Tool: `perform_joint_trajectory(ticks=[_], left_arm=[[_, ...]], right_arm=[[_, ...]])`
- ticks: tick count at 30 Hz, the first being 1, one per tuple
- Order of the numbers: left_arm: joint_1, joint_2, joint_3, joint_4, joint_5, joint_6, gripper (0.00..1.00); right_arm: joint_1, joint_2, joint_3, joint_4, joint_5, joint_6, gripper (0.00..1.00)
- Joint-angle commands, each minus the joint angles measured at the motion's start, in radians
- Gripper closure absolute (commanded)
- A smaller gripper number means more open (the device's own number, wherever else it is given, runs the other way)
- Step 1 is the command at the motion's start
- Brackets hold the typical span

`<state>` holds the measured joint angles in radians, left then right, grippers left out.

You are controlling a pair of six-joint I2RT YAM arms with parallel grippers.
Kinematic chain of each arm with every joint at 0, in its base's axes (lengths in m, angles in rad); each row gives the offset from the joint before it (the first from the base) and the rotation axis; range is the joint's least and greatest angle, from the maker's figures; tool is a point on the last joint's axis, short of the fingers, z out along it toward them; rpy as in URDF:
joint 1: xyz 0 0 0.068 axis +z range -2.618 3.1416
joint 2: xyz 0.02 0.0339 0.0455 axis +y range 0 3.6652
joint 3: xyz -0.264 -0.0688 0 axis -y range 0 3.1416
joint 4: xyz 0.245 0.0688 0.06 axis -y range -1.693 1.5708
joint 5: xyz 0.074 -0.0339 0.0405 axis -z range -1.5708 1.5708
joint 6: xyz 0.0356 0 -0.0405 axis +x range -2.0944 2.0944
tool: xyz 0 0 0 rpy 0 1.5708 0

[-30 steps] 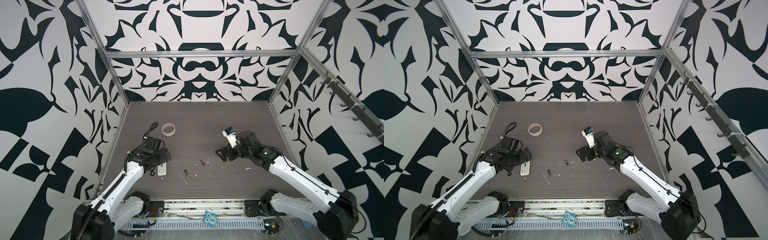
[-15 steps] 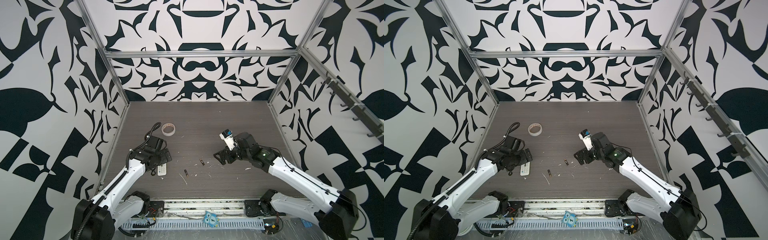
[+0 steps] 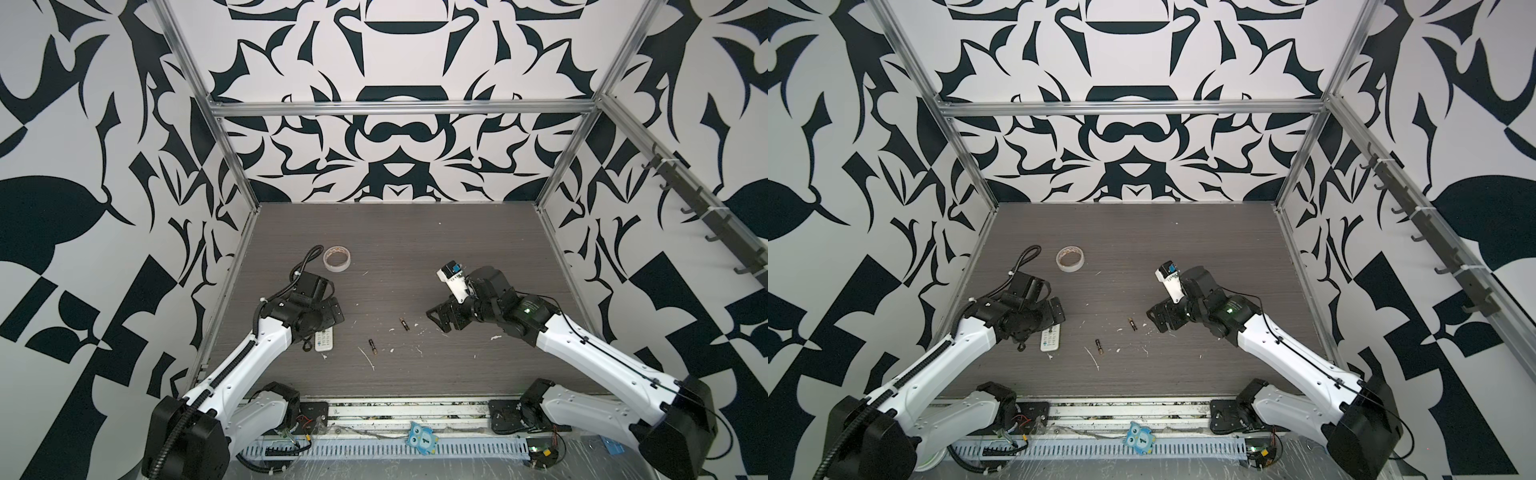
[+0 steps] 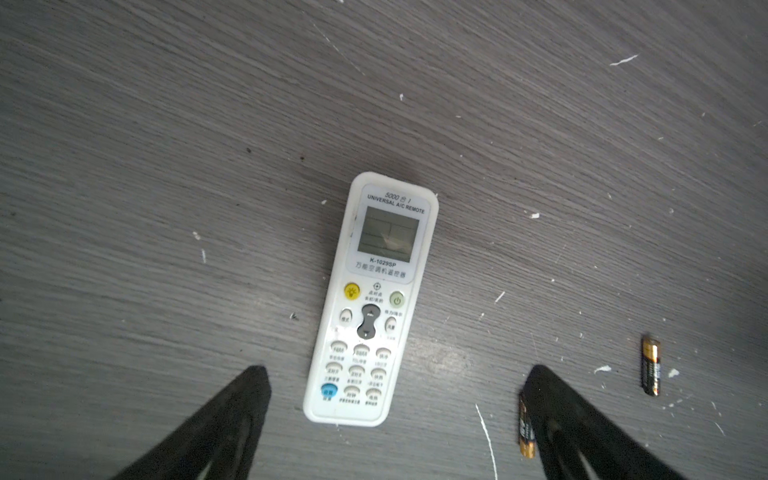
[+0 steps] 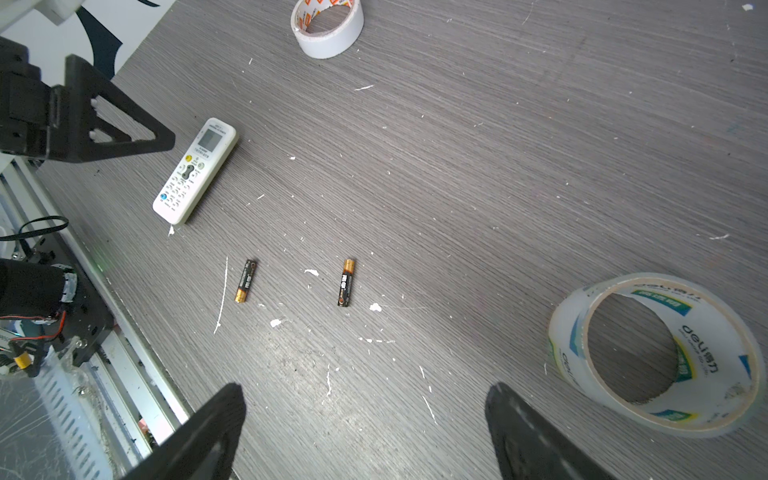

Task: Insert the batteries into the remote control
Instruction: 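Move the left gripper over the white remote while the right gripper moves toward the batteries, then lower the left gripper and grasp the white remote by its top end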

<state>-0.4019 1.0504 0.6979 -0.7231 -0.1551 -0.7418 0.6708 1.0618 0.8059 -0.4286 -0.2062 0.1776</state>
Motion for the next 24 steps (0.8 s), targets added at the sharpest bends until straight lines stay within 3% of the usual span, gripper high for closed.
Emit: perform_joint_trajectory(ticks=[1, 6, 12, 24], left_arm=[[-0.005, 0.000, -0.010, -0.035, -0.015, -0.021, 0.01], [-0.005, 0.001, -0.015, -0.035, -0.006, -0.022, 0.01], [-0.007, 0.038, -0.001, -0.035, 0.000, -0.011, 0.00], [-0.008, 0.167, 0.054, -0.027, -0.062, 0.033, 0.04]], right_arm=[[0.010, 0.003, 0.004, 0.035, -0.021, -0.015, 0.06], [0.038, 0.016, -0.010, 0.078, -0.109, -0.059, 0.07], [0.102, 0.042, -0.007, 0.096, -0.116, -0.091, 0.06], [0.116, 0.072, -0.007, 0.124, -0.129, -0.106, 0.06]])
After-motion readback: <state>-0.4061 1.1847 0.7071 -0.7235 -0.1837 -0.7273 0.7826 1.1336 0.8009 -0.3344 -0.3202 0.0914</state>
